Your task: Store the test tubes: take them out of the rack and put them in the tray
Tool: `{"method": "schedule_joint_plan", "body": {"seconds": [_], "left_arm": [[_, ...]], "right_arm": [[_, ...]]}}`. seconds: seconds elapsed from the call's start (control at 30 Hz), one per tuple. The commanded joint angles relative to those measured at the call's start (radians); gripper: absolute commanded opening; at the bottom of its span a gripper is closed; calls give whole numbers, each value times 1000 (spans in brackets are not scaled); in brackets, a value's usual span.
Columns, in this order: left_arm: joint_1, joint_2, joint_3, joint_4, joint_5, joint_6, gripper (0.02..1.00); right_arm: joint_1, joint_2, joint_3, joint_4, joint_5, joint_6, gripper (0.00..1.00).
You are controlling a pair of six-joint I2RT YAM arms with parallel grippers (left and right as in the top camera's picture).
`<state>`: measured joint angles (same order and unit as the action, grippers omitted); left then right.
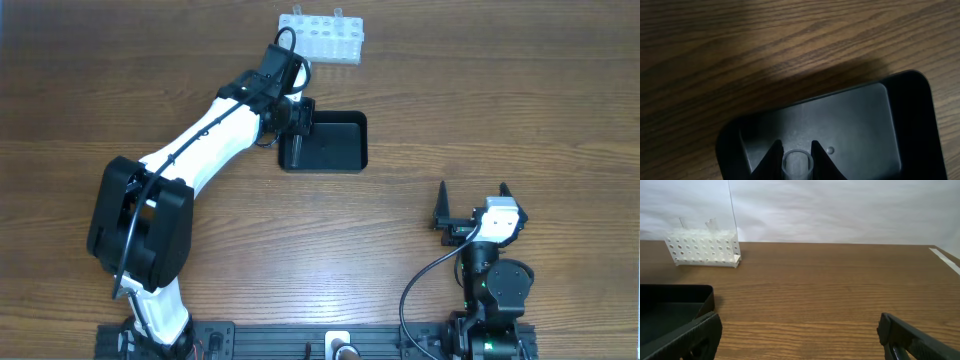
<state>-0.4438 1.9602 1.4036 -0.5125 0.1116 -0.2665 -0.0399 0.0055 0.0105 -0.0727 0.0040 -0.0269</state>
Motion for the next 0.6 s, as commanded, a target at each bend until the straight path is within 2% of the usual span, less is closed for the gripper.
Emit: {"method": "schedule_joint_plan", "body": {"seconds": [0.03, 0.2, 0.37, 0.53, 0.6], "left_arm": [[4, 15, 8, 4, -28, -11, 150], [4, 15, 8, 3, -54, -11, 174], [4, 15, 8, 3, -58, -11, 338], [4, 15, 8, 14, -82, -11, 364], [4, 14, 9, 52, -102, -10, 430]], "right_arm": [[-6, 2, -5, -3, 9, 4, 993], [-6, 2, -5, -3, 9, 4, 991], [-6, 2, -5, -3, 9, 4, 991], [-6, 2, -5, -3, 9, 4, 991], [-6, 2, -5, -3, 9, 4, 991]]}}
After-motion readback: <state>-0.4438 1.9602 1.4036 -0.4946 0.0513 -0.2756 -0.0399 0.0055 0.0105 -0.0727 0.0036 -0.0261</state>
